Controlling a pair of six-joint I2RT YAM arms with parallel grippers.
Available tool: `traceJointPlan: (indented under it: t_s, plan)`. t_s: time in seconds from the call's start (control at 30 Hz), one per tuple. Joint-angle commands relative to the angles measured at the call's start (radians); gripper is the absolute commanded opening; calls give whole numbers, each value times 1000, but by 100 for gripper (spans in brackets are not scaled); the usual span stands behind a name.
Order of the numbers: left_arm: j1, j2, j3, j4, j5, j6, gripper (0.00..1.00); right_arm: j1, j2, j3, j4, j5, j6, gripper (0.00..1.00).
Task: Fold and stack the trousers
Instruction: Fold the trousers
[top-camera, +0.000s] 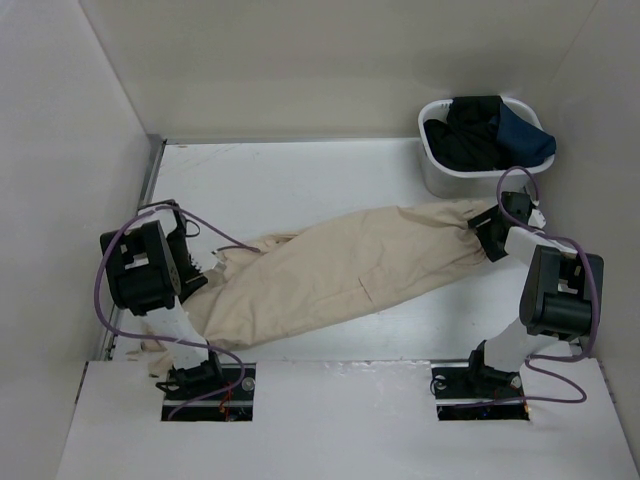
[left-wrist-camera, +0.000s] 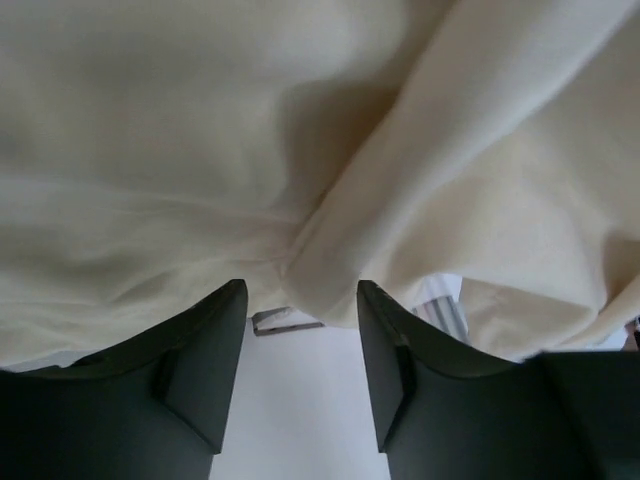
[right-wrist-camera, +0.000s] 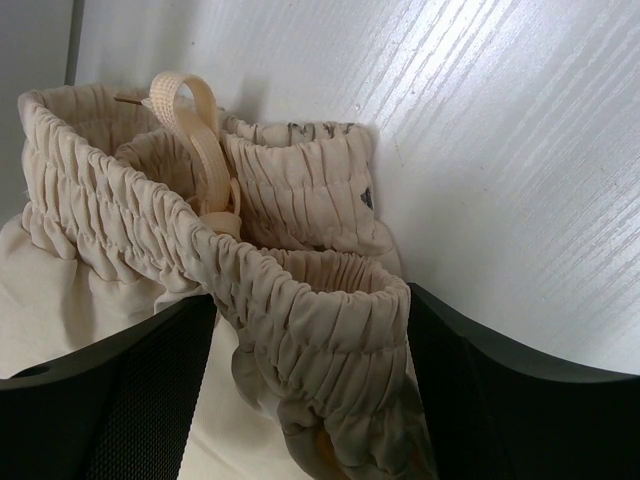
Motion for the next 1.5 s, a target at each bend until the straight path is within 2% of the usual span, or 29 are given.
traceJointPlan:
  t_s: [0.0, 0.07, 0.13, 0.2, 0.37, 0.5, 0.67, 0.77, 0.97, 1.13, 1.27, 1.47]
  plan:
    - [-45, -12, 17, -103, -28, 76, 40, 5, 2, 32, -24, 27, 7, 80]
    - [-50, 8, 16, -100, -42, 72, 13, 5, 4, 35, -25, 28, 10, 79]
    - [-37, 22, 40, -105, -40, 60, 4, 5, 5, 35, -25, 27, 15, 78]
    - [-24, 18, 74, -91, -33, 56, 0, 2, 7, 33, -25, 25, 19, 76]
    - [-10, -53, 111, -38, -14, 44, 0, 2, 16, 36, -25, 28, 21, 76]
    - [4, -104, 168, 58, -88, 66, 0, 2, 21, 41, -25, 28, 22, 76]
    - [-7, -101, 148, 128, -175, 95, 0, 0, 31, 50, -25, 25, 18, 76]
    - [-62, -142, 163, 95, -198, 96, 0, 0, 28, 50, -25, 27, 16, 76]
    - [-189, -252, 221, -102, -244, 130, 0, -4, 14, 27, -13, 28, 7, 76]
    - [-235, -277, 244, -165, -296, 155, 2, -7, 10, 13, 1, 22, 7, 77]
    - [-208, -243, 215, -166, -328, 170, 2, -7, 13, 10, 7, 21, 5, 77]
    - [-82, -108, 246, -96, -373, 194, 3, -10, 18, 2, 19, 24, -2, 77]
